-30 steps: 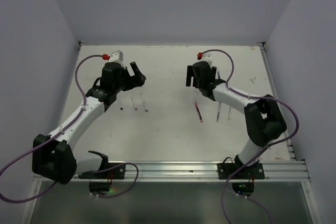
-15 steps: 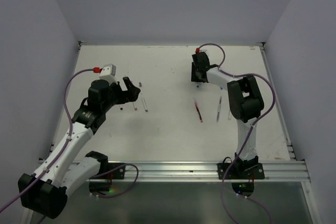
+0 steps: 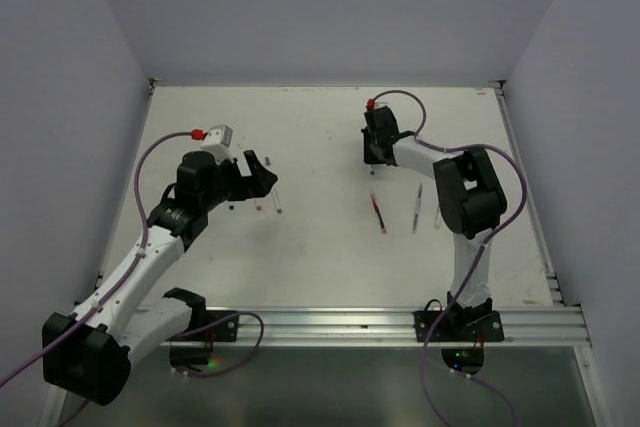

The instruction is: Open the pen caps

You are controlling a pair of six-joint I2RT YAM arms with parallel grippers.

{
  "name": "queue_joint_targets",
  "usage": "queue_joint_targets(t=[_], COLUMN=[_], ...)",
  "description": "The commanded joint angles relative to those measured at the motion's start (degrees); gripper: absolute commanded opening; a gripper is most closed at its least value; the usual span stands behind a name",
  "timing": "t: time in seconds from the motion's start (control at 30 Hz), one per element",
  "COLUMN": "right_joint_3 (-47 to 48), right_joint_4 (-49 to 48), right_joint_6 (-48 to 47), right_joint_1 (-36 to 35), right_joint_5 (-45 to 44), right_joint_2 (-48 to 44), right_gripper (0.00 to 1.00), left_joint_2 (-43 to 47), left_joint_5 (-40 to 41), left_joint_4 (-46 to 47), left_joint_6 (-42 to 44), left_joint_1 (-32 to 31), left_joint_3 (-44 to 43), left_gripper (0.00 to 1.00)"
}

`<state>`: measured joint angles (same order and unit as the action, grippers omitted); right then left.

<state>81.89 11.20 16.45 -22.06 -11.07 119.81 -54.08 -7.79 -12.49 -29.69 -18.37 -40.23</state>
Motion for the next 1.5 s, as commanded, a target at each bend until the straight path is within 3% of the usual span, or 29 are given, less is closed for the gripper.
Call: queue_joint_targets(t=[0.0, 0.27, 0.5, 0.93, 1.33, 1.47], right_joint_3=[-6.1, -23.4, -33.4, -38.6, -39.3, -39.4], right_joint_4=[-3.4, -18.1, -29.9, -35.3, -36.4, -36.8], right_joint_6=[-0.9, 0.9, 2.3, 1.8, 2.2, 2.2], right_joint_1=[-5.2, -17.5, -24.9, -27.0, -27.0, -27.1], right_joint_5=[4.5, 5.7, 6.6, 7.7, 8.5, 8.7], right_joint_2=[-7.5, -24.4, -35.9, -40.0, -40.7, -40.6], right_gripper=[0.0, 0.0, 0.0, 0.0, 0.0, 0.0], left_joint_2=[-3.0, -11.0, -15.3, -20.4, -23.4, -23.7], left_joint_5=[-5.0, -7.4, -1.4, 6.0, 7.6, 7.5], left_joint_4=[6.9, 16.3, 19.3, 25.5, 25.6, 25.7], left_joint_6=[-3.0, -9.4, -14.0, -19.2, -19.0, -18.9], left_joint_1=[0.4, -0.8, -5.3, -12.4, -15.0, -15.4], left_joint_3=[1.3, -0.5, -3.0, -5.9, -7.7, -7.7], left_gripper=[1.0, 0.99, 0.94, 0.8, 0.52, 0.32])
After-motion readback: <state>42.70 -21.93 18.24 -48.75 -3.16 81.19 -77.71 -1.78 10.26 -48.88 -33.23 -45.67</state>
